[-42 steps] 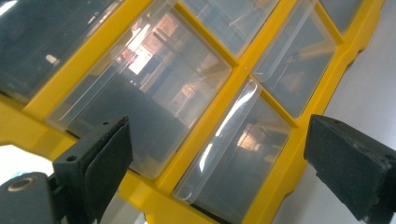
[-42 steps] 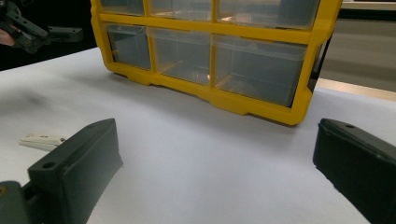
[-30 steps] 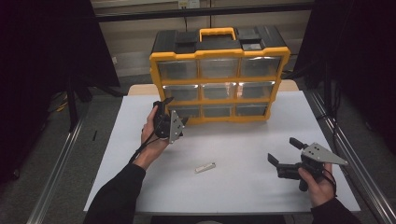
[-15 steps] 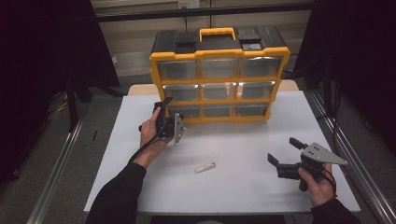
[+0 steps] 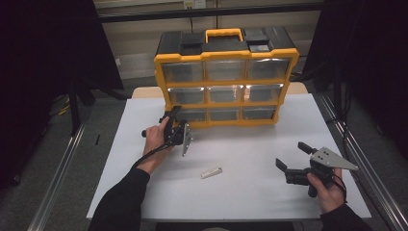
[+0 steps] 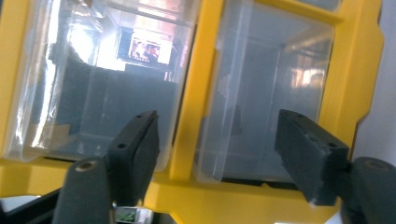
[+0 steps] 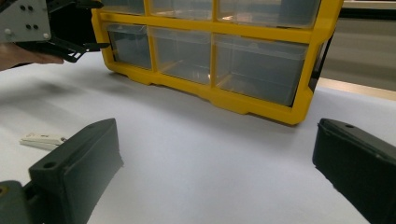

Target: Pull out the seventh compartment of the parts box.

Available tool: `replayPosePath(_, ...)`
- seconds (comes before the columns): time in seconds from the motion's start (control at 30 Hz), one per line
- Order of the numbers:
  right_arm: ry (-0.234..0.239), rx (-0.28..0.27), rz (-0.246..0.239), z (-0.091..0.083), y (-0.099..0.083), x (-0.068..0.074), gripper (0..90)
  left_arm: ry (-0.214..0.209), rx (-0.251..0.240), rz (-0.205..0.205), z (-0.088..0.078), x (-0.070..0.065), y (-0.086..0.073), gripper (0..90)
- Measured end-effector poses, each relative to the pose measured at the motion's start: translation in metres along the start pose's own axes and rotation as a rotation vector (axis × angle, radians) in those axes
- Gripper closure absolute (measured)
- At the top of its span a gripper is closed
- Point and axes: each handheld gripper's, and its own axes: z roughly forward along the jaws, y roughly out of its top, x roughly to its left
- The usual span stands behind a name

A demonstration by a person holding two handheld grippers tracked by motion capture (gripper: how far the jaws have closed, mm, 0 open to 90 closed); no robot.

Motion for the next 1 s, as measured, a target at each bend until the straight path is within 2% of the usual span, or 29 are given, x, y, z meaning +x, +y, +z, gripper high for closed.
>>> replayPosePath(0.03,0.000,0.000,0.000,0.000,0.000,0.000,0.7,0.000,0.006,0.029,0.000,0.001,0.000,35.0)
replayPosePath(0.07,-0.001,-0.001,0.000,0.000,0.000,0.000,0.7,-0.006,0.020,0.028,0.000,0.000,0.000,35.8)
replayPosePath(0.13,-0.002,-0.001,0.000,0.000,0.000,0.000,0.7,-0.017,0.002,0.004,0.002,-0.003,-0.001,42.3)
replayPosePath(0.17,0.000,0.001,0.002,0.000,0.000,0.000,0.6,-0.011,0.008,0.035,0.002,-0.003,-0.001,44.3)
replayPosePath(0.2,-0.002,0.000,0.001,0.000,0.000,0.000,0.6,-0.022,0.002,0.036,0.002,-0.003,-0.001,47.8)
replayPosePath(0.23,0.000,0.001,0.001,0.000,0.000,0.000,0.6,-0.027,0.024,0.047,0.002,-0.004,0.000,49.6)
replayPosePath(0.3,0.000,0.002,0.002,0.000,0.000,0.000,0.6,-0.010,0.008,0.049,0.004,-0.005,0.000,51.5)
replayPosePath(0.33,-0.001,0.001,0.001,0.000,0.000,0.000,0.6,-0.003,0.016,0.047,0.005,-0.004,0.000,51.5)
replayPosePath(0.37,-0.001,0.002,0.000,0.000,0.000,0.000,0.6,-0.008,0.044,0.049,0.005,-0.003,0.000,52.0)
replayPosePath(0.4,0.000,0.002,0.000,0.000,0.000,0.000,0.6,-0.008,0.024,0.047,0.007,-0.003,0.000,53.0)
replayPosePath(0.43,-0.001,0.001,0.000,0.000,0.000,0.000,0.6,-0.018,0.051,0.066,0.007,-0.002,0.000,55.5)
replayPosePath(0.5,0.001,0.001,0.001,0.000,0.000,0.000,0.6,-0.010,0.053,0.098,0.009,-0.004,0.001,57.6)
replayPosePath(0.53,0.001,0.001,0.002,0.000,0.000,0.000,0.6,-0.022,0.050,0.090,0.010,-0.005,0.001,57.5)
replayPosePath(0.57,0.002,0.003,0.003,0.000,0.000,0.000,0.6,-0.006,0.067,0.111,0.009,-0.005,0.002,57.7)
replayPosePath(0.6,0.002,0.003,0.003,0.000,0.000,0.000,0.6,-0.004,0.063,0.136,0.009,-0.005,0.002,58.2)
replayPosePath(0.63,0.002,0.001,-0.001,0.000,0.000,0.000,0.6,-0.019,0.073,0.145,0.010,-0.005,0.002,58.4)
replayPosePath(0.7,0.002,0.002,0.001,0.000,0.000,0.000,0.6,-0.009,0.067,0.152,0.010,-0.004,0.002,63.5)
replayPosePath(0.77,0.002,0.002,0.001,0.000,0.000,0.000,0.6,0.029,0.067,0.167,0.009,-0.004,0.003,67.7)
replayPosePath(0.83,0.002,0.002,0.000,0.000,0.000,0.000,0.6,0.029,0.064,0.176,0.010,-0.005,0.003,69.6)
replayPosePath(0.9,0.002,0.002,0.001,0.000,0.000,0.000,0.6,0.031,0.086,0.207,0.010,-0.004,0.004,71.6)
replayPosePath(0.93,0.000,0.002,0.002,0.000,0.000,0.000,0.6,0.027,0.093,0.207,0.010,-0.004,0.004,73.0)
replayPosePath(0.97,0.001,0.003,0.003,0.000,0.000,0.000,0.6,0.024,0.068,0.122,0.011,-0.009,0.001,74.9)
replayPosePath(1.0,-0.001,0.003,0.003,0.000,0.000,0.000,0.6,0.035,0.062,0.180,0.011,-0.004,0.003,77.0)
